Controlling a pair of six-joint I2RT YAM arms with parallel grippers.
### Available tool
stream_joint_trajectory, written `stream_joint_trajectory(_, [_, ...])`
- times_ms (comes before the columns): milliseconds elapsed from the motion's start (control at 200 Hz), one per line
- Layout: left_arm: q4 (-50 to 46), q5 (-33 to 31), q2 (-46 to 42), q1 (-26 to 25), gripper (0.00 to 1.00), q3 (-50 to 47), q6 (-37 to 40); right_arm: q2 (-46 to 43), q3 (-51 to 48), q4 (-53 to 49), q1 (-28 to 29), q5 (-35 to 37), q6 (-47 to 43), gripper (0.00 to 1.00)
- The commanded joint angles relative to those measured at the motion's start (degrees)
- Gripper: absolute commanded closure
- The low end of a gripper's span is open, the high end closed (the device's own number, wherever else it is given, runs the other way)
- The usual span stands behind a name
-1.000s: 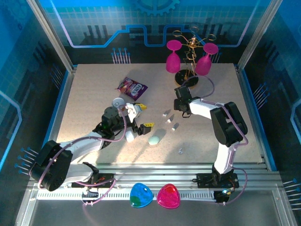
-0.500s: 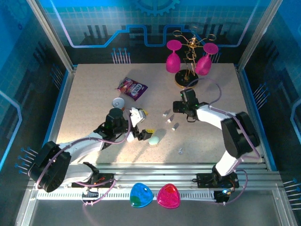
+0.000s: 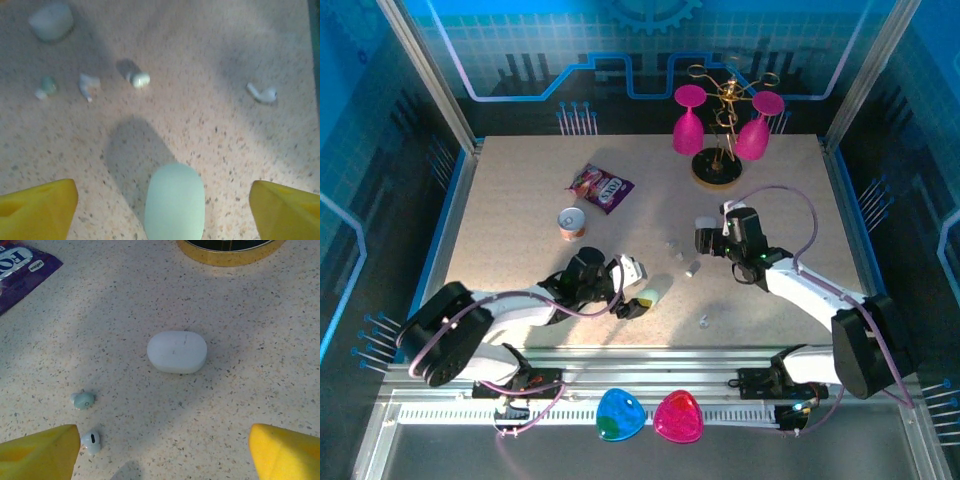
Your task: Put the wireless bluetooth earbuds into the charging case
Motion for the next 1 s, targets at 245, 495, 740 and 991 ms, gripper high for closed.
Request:
stream_joint_trajectory(245, [10.80, -1.49, 12.46, -0.43, 0.26, -0.77, 0.50, -0.03, -1.75, 2.94, -0.53, -1.00, -0.38, 0.12])
stream_joint_trajectory(495, [11.86, -0.35, 14.24, -0.73, 0.56, -0.91, 0.96, -0.19, -1.65, 2.55, -0.73, -0.93, -0.06, 0.12])
stream_joint_trajectory(740, [9.51, -0.09, 8.82, -0.78, 0.69, -1.81, 0.45, -4.14, -0.99, -1.80, -0.80, -4.95, 3.58, 0.13])
stream_joint_trajectory(991, [4.28, 0.84, 0.34, -0.76, 0.67, 1.84, 1.55, -11.76, -0.53, -9.33, -2.09, -26.40, 13.87, 0.14])
